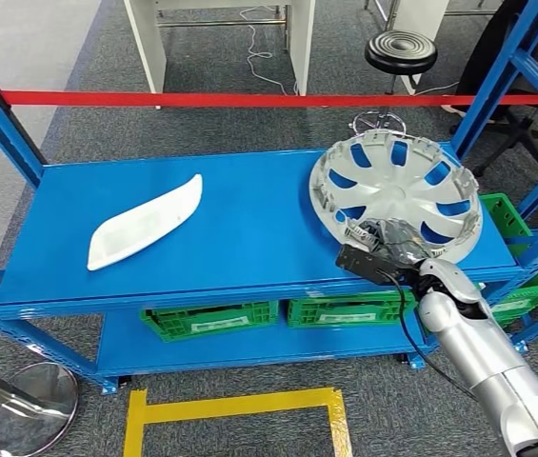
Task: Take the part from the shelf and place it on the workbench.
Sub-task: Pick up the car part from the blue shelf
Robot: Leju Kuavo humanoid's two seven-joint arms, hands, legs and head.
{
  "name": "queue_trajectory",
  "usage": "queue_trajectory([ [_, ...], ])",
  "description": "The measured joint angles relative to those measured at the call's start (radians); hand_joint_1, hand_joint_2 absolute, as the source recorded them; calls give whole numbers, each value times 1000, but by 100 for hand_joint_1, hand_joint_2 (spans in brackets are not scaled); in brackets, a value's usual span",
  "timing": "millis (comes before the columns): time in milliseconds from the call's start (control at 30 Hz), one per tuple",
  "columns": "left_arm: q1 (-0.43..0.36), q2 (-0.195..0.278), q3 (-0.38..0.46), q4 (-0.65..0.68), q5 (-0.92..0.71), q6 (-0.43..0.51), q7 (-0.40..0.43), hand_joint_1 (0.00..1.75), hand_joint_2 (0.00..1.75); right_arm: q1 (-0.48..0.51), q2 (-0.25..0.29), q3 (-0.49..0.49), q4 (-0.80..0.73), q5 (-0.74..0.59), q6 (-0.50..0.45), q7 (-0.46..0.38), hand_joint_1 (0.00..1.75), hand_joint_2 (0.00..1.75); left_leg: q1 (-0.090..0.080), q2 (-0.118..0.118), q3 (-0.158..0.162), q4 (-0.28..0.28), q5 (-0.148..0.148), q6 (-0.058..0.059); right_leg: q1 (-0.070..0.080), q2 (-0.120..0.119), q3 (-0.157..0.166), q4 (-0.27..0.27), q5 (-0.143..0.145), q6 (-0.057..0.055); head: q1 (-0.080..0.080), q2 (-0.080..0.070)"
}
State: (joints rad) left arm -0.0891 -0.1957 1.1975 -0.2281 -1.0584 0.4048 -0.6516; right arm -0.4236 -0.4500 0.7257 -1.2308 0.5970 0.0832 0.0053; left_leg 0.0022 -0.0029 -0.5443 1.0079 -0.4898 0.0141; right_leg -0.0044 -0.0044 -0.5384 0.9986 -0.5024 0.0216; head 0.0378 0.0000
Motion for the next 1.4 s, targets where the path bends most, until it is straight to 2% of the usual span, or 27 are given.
queue_trajectory([
  [500,-4,0,-16,0,-19,3,7,0,175,-99,41,8,-12,16,4,-2,175,175,0,0,-1,0,0,0,0,0,-1,1,0,0,0,0],
  [933,-5,2,-16,0,8,24,35,0,175,-114,47,24,-17,7,-3,4,175,175,0,0,-1,0,0,0,0,0,-2,1,0,0,0,0],
  [1400,-5,-2,-16,0,-3,69,73,0,175,-114,69,22,-27,18,-75,12,175,175,0,0,-2,0,0,0,0,0,-2,1,0,0,0,0],
])
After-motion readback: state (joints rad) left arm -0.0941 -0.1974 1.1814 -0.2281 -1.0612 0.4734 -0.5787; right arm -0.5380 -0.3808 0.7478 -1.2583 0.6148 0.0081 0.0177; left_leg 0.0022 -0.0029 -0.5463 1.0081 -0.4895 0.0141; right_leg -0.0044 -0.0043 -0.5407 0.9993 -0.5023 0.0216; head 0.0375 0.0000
